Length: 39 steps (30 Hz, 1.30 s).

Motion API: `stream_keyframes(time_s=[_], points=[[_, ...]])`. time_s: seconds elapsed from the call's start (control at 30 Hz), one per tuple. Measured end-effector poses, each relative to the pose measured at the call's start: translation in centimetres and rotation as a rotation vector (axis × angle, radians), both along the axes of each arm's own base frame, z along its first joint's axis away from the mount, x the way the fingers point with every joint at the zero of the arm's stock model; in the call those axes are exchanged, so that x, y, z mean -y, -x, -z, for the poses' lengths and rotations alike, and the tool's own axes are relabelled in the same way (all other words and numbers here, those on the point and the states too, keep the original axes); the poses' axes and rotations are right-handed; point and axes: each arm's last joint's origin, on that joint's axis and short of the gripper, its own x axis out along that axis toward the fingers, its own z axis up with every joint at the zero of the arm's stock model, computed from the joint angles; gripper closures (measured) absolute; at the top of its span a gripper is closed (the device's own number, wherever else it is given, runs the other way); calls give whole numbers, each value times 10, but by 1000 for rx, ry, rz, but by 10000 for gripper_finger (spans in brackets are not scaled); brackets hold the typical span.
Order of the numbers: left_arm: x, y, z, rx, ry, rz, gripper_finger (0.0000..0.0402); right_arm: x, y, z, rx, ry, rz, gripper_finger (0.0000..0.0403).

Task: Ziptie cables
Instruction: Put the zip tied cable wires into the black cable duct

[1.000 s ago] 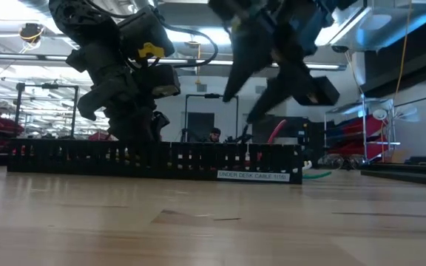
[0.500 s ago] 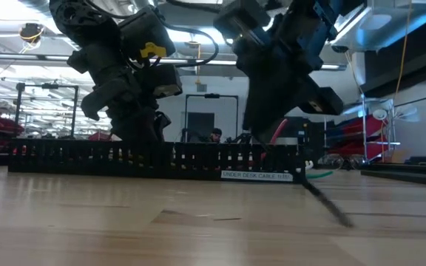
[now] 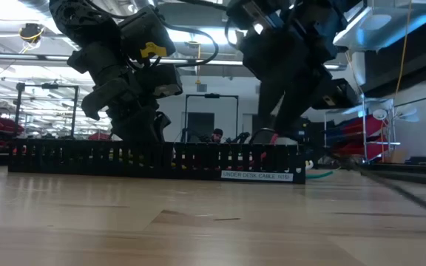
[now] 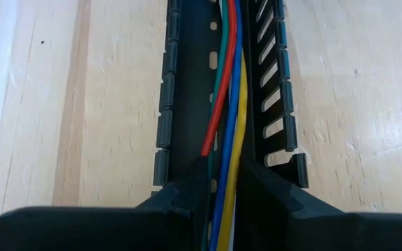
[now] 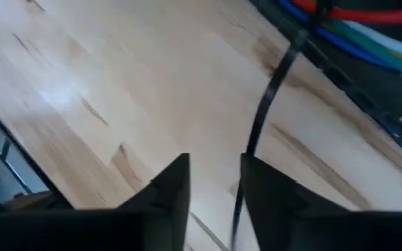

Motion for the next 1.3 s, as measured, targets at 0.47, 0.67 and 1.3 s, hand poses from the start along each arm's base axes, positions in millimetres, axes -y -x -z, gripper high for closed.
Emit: stream_keyframes(time_s=[0.47, 0.67, 1.3], points=[[0, 0, 0, 1, 1, -1, 325, -1, -3, 17, -34, 91, -8, 392], [0, -3, 7, -10, 16, -19, 325, -4, -5, 38, -98, 94, -10, 401], [0, -5, 5, 26, 18, -22, 325, -48, 1, 57, -78, 122, -146, 403]])
